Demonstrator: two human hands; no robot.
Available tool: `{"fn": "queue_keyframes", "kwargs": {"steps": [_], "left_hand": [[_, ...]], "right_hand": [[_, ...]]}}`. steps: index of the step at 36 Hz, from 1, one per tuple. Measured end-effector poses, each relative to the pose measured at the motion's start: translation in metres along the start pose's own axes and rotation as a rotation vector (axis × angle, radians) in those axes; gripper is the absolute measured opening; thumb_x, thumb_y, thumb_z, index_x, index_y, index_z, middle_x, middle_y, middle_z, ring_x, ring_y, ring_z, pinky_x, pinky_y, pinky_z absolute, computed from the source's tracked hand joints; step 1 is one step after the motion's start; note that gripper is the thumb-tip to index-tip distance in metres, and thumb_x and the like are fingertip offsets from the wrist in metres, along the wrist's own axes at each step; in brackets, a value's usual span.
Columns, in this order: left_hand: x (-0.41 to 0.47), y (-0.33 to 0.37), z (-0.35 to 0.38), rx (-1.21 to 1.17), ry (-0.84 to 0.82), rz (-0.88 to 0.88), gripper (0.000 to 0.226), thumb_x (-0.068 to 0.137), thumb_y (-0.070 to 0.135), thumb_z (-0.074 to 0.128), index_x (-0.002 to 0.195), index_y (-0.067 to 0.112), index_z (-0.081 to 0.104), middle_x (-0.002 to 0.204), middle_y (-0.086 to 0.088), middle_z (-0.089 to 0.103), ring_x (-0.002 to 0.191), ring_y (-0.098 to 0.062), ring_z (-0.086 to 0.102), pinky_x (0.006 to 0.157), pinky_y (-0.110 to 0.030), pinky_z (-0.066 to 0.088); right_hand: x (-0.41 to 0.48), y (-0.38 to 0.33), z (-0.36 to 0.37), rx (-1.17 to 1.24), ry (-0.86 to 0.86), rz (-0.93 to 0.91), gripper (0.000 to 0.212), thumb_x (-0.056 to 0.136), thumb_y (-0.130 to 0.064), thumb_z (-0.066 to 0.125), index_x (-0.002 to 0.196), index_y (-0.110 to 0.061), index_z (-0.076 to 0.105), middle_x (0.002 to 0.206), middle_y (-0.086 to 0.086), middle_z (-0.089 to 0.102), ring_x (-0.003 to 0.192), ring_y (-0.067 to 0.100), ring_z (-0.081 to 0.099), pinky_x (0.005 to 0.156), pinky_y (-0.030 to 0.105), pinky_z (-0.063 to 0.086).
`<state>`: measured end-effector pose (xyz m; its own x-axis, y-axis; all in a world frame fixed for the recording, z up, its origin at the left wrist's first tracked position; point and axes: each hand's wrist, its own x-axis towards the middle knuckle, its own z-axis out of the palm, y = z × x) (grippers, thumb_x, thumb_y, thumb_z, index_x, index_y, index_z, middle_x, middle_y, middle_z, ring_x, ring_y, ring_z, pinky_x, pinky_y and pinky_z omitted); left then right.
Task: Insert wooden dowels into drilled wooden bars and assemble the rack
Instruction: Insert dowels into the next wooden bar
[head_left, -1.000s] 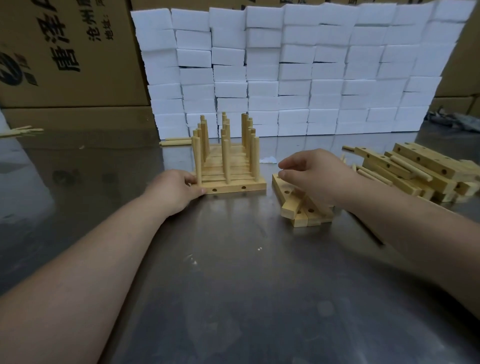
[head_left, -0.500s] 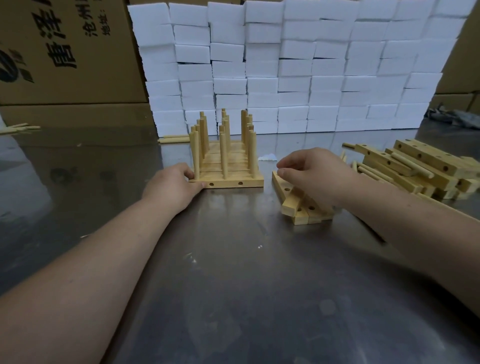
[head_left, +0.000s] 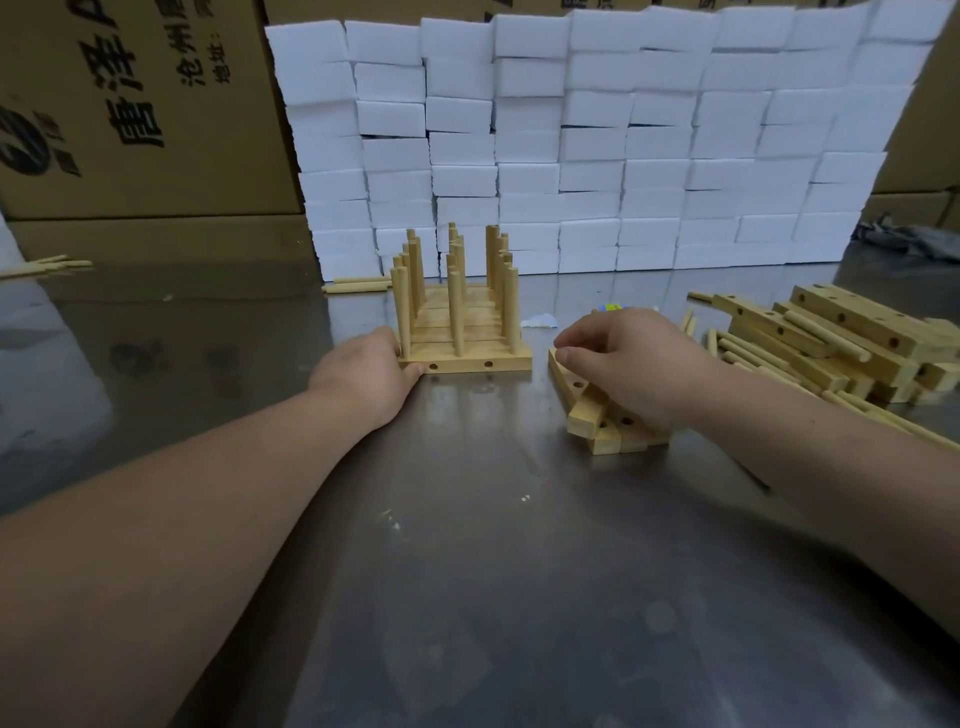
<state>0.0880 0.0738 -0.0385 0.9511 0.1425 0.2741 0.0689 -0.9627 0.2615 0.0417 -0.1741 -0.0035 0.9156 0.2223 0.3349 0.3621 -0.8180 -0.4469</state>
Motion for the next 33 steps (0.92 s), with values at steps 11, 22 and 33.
{"fn": "queue_keyframes", "kwargs": {"steps": [11, 22, 33], "left_hand": [[0.021, 0.005, 0.006, 0.012, 0.014, 0.006, 0.036, 0.09, 0.047, 0.052, 0.108, 0.015, 0.051, 0.088, -0.001, 0.049, 0.083, -0.021, 0.047, 0.066, -0.031, 0.037], [0.007, 0.013, 0.001, 0.009, 0.172, -0.023, 0.037, 0.088, 0.046, 0.046, 0.106, 0.014, 0.041, 0.07, -0.001, 0.052, 0.06, -0.016, 0.048, 0.046, -0.028, 0.028], [-0.071, 0.076, -0.017, -0.436, -0.013, 0.265, 0.021, 0.089, 0.041, 0.05, 0.107, 0.032, 0.057, 0.106, 0.01, 0.055, 0.093, -0.011, 0.051, 0.075, -0.028, 0.04]], "right_hand": [[0.0, -0.004, -0.007, 0.018, -0.106, -0.043, 0.011, 0.08, -0.051, 0.054, 0.085, -0.043, 0.059, 0.079, -0.025, 0.058, 0.078, -0.007, 0.053, 0.064, 0.015, 0.041], [0.006, 0.001, -0.027, -0.073, 0.126, 0.109, 0.023, 0.092, -0.035, 0.041, 0.083, -0.025, 0.06, 0.077, -0.007, 0.059, 0.072, 0.007, 0.053, 0.057, 0.021, 0.039], [0.021, 0.044, -0.036, -0.488, -0.051, 0.426, 0.027, 0.087, -0.017, 0.036, 0.096, -0.012, 0.062, 0.088, 0.008, 0.059, 0.068, 0.019, 0.049, 0.053, 0.024, 0.036]]}}
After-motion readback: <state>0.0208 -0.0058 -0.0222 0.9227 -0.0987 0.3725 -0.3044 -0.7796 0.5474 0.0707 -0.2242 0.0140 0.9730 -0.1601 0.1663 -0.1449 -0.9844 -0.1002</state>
